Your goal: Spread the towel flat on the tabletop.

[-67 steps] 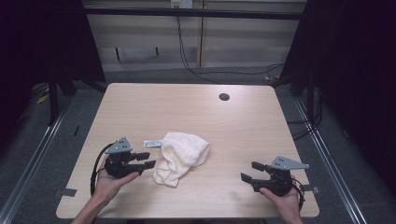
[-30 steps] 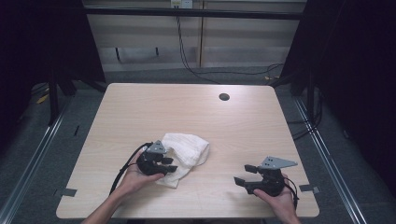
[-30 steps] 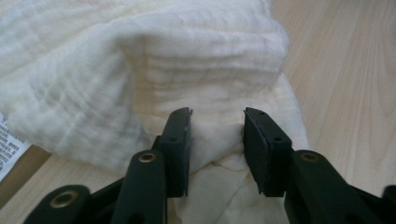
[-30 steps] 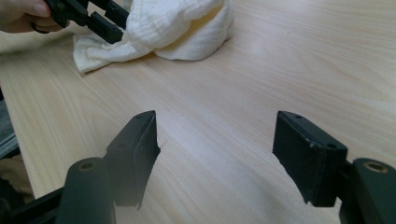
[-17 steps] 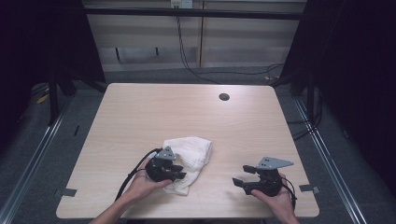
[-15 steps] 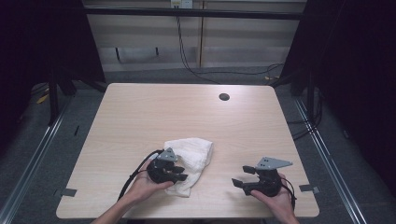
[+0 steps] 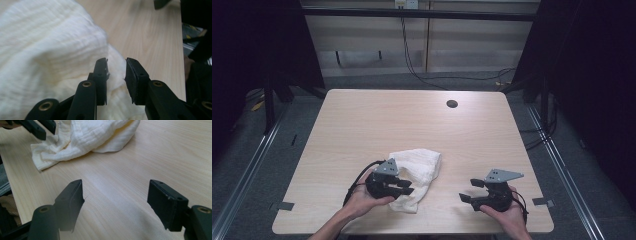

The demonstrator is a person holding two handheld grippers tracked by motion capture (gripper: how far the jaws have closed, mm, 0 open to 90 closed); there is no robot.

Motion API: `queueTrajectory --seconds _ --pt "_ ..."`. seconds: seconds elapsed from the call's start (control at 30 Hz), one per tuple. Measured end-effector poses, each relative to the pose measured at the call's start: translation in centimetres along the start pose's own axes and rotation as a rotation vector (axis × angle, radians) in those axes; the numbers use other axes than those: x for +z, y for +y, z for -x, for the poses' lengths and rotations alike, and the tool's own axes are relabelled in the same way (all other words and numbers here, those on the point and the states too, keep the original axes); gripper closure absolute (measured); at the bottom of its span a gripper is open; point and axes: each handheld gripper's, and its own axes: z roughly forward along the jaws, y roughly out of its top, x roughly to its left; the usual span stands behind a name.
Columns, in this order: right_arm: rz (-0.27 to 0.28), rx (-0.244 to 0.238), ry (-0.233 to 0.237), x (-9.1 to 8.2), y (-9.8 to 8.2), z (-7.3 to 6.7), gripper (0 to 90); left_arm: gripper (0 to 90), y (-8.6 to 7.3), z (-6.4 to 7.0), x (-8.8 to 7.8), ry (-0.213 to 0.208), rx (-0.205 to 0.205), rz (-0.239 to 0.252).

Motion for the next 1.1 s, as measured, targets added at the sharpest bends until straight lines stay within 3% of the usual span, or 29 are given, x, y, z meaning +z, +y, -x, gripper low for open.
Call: queueTrajectory --seconds 0.1,0.13,0.23,0.27,0.33,0.4,0.47,0.5,0.53,0.67,0.77,0.97,1.1 --pt "-0.004 0.0 -0.001 0.0 0.0 0.0 28.3 65.3 -0.1 0.2 1.0 -0.021 0.004 -0.042" --pt "-0.003 -0.001 0.0 0.0 0.0 0.0 28.1 63.4 0.0 0.3 1.3 0.002 0.008 -0.046" --pt "-0.008 0.002 0.021 0.1 0.0 0.0 27.6 61.2 0.1 0.0 2.0 0.015 0.035 -0.09" --pt "-0.01 0.0 0.021 0.1 0.0 0.0 27.6 61.1 0.1 0.0 2.3 0.013 0.027 -0.094" --pt "-0.012 -0.004 0.022 0.2 0.0 0.0 27.5 63.7 -0.1 0.0 2.6 0.026 0.025 -0.104" --pt "-0.015 -0.008 0.028 0.2 0.0 -0.1 27.5 72.5 0.0 -0.1 2.4 0.033 0.033 -0.108" --pt "-0.017 -0.009 0.028 0.2 0.0 -0.2 27.6 75.8 -0.1 -0.4 2.1 0.001 -0.014 -0.069" --pt "-0.017 -0.009 0.028 0.2 0.0 -0.3 27.6 76.5 0.0 -0.5 1.8 -0.001 -0.016 -0.073" --pt "-0.019 -0.01 0.028 0.3 0.0 -0.3 27.6 76.9 0.0 -0.6 1.7 -0.003 -0.036 -0.045" --pt "-0.023 -0.012 0.031 0.4 0.1 -0.4 27.6 79.8 0.3 -1.0 0.6 -0.016 -0.039 -0.016" --pt "-0.019 -0.013 0.043 0.5 0.1 -0.6 27.7 80.6 0.8 -1.5 -0.5 -0.03 -0.065 0.031" --pt "-0.021 -0.033 0.074 1.1 0.3 -1.5 30.6 85.1 1.1 -2.1 -2.7 0.011 -0.058 0.073" --pt "-0.049 -0.066 0.113 1.9 0.7 -2.6 37.6 86.3 1.1 -2.6 -4.2 0.03 -0.067 0.104"
